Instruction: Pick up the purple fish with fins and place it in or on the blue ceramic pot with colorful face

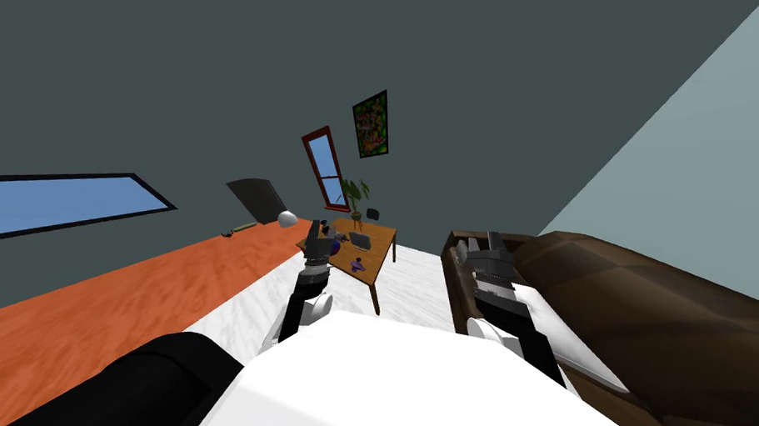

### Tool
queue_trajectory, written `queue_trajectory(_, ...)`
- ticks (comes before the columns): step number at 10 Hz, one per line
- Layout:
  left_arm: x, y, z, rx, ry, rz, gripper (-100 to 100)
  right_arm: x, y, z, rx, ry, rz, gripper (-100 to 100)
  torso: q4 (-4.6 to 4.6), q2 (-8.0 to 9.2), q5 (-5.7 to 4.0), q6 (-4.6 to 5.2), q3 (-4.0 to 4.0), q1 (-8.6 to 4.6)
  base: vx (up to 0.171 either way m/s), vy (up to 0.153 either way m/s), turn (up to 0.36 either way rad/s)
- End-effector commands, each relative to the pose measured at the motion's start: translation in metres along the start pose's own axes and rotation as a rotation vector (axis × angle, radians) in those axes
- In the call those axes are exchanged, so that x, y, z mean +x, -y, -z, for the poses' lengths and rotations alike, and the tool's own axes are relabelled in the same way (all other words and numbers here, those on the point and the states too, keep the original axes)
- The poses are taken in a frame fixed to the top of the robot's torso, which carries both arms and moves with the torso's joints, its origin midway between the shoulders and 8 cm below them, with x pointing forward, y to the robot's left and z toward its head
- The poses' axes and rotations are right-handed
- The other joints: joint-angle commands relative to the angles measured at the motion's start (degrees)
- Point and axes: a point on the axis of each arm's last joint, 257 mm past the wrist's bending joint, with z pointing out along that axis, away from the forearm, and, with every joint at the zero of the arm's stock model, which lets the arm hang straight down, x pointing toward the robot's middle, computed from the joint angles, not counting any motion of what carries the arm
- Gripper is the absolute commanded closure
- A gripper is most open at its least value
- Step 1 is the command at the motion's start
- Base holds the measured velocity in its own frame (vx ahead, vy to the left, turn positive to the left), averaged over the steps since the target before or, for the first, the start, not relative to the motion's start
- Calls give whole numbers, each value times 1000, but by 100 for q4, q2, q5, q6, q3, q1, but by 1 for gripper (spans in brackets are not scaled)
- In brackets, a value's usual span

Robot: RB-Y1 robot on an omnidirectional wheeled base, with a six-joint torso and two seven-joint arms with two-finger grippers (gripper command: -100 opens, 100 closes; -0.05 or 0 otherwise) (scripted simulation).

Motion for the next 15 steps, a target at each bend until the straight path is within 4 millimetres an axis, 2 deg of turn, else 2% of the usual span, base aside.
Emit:
queue_trajectory(1, 6, -20, 1, -49, -30, -1, -100, 0, 0, 0, 0, 0, 0, 0, 0, 0, 0, 0, 0, 0, -20, 63, -19)
queue_trajectory(7, 26, -109, 21, -285, -114, -9, -100, 0, 0, 0, 0, 0, 0, 0, 0, 1, 3, 1, 1, 9, -25, 77, -39)
queue_trajectory(8, 26, -110, 21, -289, -114, -9, -100, 0, 0, 0, 0, 0, 0, 0, 0, 0, 3, 1, 0, 9, -15, 46, -22)
queue_trajectory(10, 31, -143, 33, -379, -135, -13, -100, 0, 0, 0, 0, 0, 0, 0, 0, -3, -1, 0, -2, -7, -10, 39, -47)
queue_trajectory(11, 31, -145, 33, -387, -135, -14, -100, 0, 0, 0, 0, 0, 0, 0, -1, -4, -1, 1, -2, -4, -15, 40, -19)
queue_trajectory(14, 38, -194, 56, -532, -162, -23, -100, 0, 0, 0, 0, 0, 0, 0, 0, -3, -1, 1, -1, -3, -17, 52, -59)
queue_trajectory(15, 37, -198, 59, -548, -162, -24, -100, 0, 0, 0, 0, 0, 0, 0, 0, -2, 1, 0, -1, 2, -10, 45, -18)
